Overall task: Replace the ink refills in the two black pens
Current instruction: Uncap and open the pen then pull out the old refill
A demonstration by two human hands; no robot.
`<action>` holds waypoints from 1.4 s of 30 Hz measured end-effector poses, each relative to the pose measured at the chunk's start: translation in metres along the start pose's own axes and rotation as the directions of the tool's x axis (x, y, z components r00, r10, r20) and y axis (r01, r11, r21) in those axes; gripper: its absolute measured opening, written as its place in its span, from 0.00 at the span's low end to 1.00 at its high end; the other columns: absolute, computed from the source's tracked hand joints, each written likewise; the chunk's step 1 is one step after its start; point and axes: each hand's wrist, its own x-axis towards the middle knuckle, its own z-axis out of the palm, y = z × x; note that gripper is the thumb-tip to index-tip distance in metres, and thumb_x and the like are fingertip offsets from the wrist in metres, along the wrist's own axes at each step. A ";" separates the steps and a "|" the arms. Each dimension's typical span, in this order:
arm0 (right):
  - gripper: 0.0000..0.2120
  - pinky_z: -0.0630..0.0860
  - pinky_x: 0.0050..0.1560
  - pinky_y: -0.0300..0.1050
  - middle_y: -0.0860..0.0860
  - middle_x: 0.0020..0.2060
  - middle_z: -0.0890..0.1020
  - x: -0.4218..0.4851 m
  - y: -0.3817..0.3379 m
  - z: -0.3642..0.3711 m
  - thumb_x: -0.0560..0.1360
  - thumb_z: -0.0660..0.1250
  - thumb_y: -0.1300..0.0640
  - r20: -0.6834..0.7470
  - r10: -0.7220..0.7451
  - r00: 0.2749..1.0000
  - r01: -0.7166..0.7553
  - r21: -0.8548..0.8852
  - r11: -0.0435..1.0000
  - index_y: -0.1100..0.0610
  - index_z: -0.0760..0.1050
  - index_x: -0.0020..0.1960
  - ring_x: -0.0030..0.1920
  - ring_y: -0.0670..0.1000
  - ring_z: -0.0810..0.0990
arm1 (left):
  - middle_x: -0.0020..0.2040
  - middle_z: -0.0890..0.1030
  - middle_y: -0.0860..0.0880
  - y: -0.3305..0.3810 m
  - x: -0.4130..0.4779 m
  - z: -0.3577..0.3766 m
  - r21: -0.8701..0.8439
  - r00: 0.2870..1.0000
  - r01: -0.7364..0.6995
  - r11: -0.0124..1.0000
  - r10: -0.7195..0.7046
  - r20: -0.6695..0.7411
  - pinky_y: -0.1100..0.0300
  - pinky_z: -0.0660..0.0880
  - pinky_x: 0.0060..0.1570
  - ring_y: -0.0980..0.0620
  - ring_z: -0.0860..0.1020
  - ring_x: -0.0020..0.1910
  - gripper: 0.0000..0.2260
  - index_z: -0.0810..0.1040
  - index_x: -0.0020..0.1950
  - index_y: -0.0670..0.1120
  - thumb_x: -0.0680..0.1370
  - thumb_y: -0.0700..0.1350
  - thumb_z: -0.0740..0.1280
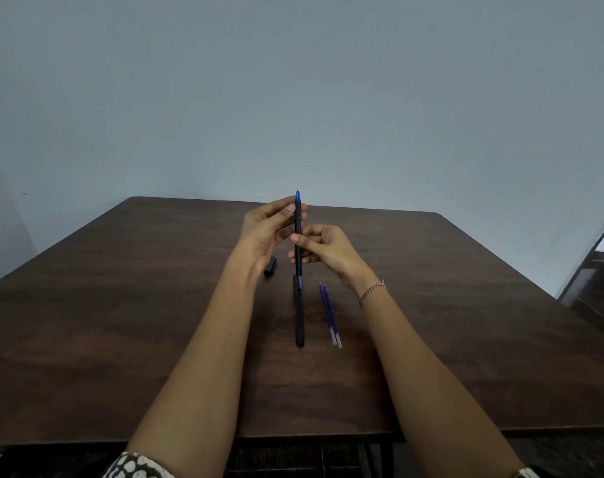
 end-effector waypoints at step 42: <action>0.06 0.80 0.39 0.38 0.53 0.34 0.85 0.001 -0.001 -0.001 0.74 0.70 0.55 -0.022 -0.006 1.000 0.006 -0.027 1.000 0.57 0.77 0.47 0.36 0.48 0.84 | 0.46 0.85 0.47 0.000 0.004 -0.002 -0.042 1.000 -0.018 0.999 0.019 0.013 0.61 0.80 0.47 0.51 0.83 0.48 0.12 0.79 0.56 0.41 0.76 0.31 0.63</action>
